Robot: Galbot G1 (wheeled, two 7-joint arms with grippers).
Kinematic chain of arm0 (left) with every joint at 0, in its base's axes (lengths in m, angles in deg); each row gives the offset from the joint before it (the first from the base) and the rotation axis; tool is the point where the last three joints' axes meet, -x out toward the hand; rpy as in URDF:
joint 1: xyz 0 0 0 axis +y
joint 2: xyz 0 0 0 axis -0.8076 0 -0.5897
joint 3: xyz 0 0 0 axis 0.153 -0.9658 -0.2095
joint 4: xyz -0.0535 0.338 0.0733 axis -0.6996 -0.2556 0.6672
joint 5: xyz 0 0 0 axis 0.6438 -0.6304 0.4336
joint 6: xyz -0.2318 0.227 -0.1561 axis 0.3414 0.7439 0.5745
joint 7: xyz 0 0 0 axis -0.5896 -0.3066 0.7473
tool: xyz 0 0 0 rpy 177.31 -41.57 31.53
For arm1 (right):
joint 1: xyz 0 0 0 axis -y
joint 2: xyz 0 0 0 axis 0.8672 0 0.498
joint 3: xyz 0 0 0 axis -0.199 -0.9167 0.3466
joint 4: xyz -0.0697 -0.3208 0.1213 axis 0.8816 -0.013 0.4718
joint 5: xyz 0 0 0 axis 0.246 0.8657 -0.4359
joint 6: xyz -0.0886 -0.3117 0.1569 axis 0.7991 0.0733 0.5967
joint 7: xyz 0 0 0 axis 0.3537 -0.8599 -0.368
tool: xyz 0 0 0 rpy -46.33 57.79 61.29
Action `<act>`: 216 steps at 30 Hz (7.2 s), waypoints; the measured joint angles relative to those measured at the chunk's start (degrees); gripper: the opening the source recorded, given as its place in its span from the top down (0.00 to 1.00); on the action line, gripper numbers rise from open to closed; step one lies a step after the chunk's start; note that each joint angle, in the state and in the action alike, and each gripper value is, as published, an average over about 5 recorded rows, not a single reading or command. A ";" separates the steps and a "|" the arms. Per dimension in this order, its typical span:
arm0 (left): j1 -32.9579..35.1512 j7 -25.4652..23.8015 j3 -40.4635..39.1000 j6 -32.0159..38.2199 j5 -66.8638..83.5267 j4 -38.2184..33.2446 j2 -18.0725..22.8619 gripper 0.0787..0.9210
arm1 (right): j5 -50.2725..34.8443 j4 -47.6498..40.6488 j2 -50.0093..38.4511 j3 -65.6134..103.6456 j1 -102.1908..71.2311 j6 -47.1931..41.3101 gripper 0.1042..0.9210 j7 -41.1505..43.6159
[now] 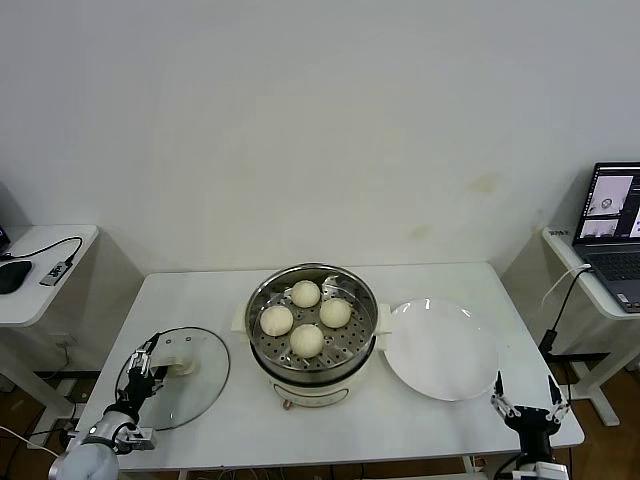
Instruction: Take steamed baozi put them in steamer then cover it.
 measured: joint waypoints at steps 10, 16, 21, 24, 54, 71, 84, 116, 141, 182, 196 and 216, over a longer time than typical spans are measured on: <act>-1.44 0.05 -0.48 -0.11 0.19 1.95 0.28 0.29 | 0.35 -0.14 0.18 -0.01 -0.14 -0.12 0.12 0.31; -1.98 0.03 -0.73 -0.10 0.53 2.91 0.43 0.49 | 0.25 0.27 0.36 -0.40 -0.22 -0.46 0.12 0.49; -2.72 0.22 -1.21 -0.02 1.18 4.29 0.64 0.67 | -0.03 0.81 0.46 -0.71 -0.36 -0.81 0.12 0.70; -2.85 0.54 -1.39 -0.01 1.60 4.97 0.79 0.77 | -0.06 1.04 0.47 -0.79 -0.46 -0.86 0.12 0.80; 8.34 -4.28 5.12 -14.44 8.42 -21.09 -6.39 0.92 | 0.52 4.23 -0.17 -3.30 -2.33 -1.13 0.12 1.96; 3.79 -13.75 -4.74 -29.06 14.87 -39.51 -15.28 0.92 | 3.30 3.81 0.38 -5.47 -2.92 -0.28 0.12 2.17; -7.75 -19.91 -23.53 -38.45 12.06 -41.88 -11.40 0.92 | 5.30 2.42 0.98 -7.07 -2.03 -0.30 0.12 1.39; -19.03 -26.32 -39.49 -43.88 -7.60 -29.07 7.75 0.92 | 7.98 0.42 1.85 -9.12 -1.20 -0.10 0.12 0.66; -18.77 -26.53 -41.15 -43.31 -10.77 -26.86 10.56 0.92 | 8.22 -0.53 1.79 -9.52 -0.99 0.23 0.12 0.52; -9.95 -22.77 -37.78 -41.18 -6.80 -37.54 6.19 0.16 | 8.99 -0.94 1.80 -10.74 -0.97 0.36 0.12 0.54; 10.65 -8.43 -20.18 -27.61 29.73 -45.71 3.62 0.12 | 8.01 0.54 0.08 -11.88 -2.45 1.03 0.12 2.00; 29.64 -2.60 -6.43 -18.80 80.97 -42.25 7.94 0.12 | 3.57 4.36 -3.93 -11.59 -7.66 1.36 0.12 6.10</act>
